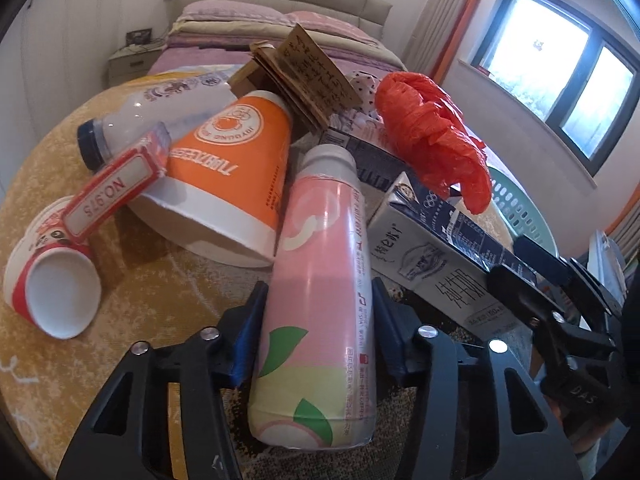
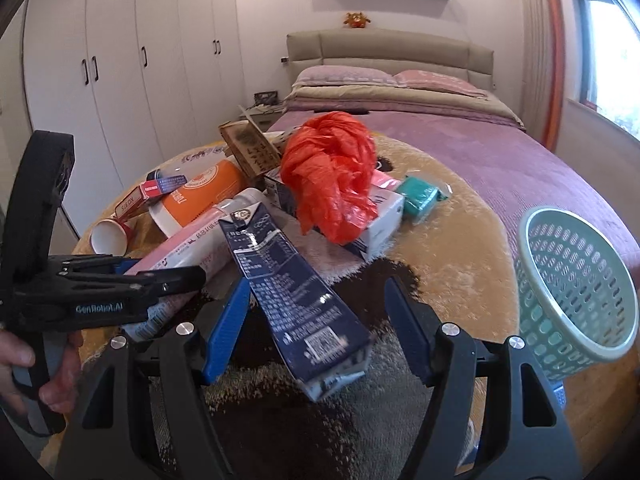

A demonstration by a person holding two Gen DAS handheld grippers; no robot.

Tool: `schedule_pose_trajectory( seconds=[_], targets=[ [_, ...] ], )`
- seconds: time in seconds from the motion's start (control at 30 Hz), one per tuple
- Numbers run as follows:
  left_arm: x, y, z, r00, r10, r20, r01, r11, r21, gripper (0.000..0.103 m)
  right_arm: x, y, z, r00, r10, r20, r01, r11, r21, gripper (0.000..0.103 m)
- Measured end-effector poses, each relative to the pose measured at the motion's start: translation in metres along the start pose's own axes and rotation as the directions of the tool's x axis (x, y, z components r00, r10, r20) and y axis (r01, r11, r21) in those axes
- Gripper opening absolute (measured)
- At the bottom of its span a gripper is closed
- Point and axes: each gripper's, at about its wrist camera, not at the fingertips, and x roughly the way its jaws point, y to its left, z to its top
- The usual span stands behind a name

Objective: Collect trash
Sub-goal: 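Grasp the pink-green can with left tool while right tool grasps the blue milk carton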

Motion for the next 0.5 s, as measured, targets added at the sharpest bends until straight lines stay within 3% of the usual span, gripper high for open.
schedule_pose_trajectory(
  seconds=[0.17,0.23,0.3,0.5],
  targets=[
    [0.002,-0.003,-0.002,1.0,0.011,0.005,-0.011,1.0,0.015,0.048,0.014,0.011,0.006,0.999,0.005,-0.039,-0.007,0.999,-0.053,0.065],
    [-0.002,-0.006,-0.004,1.0,0.013,0.011,-0.013,1.0,0.015,0.048,0.015,0.014,0.005,0.999,-0.004,-0.046,0.001,0.997,-0.073,0.054],
    [-0.008,-0.009,-0.006,1.0,0.003,0.024,-0.004,1.0,0.019,0.048,0.012,0.017,0.001,0.999,0.001,-0.049,-0.005,0.996,-0.087,0.034],
    [-0.028,-0.02,-0.016,0.997,-0.008,0.073,0.004,0.998,0.055,0.047,-0.01,0.017,-0.011,0.999,0.001,-0.041,-0.004,0.998,-0.068,0.034]
  ],
)
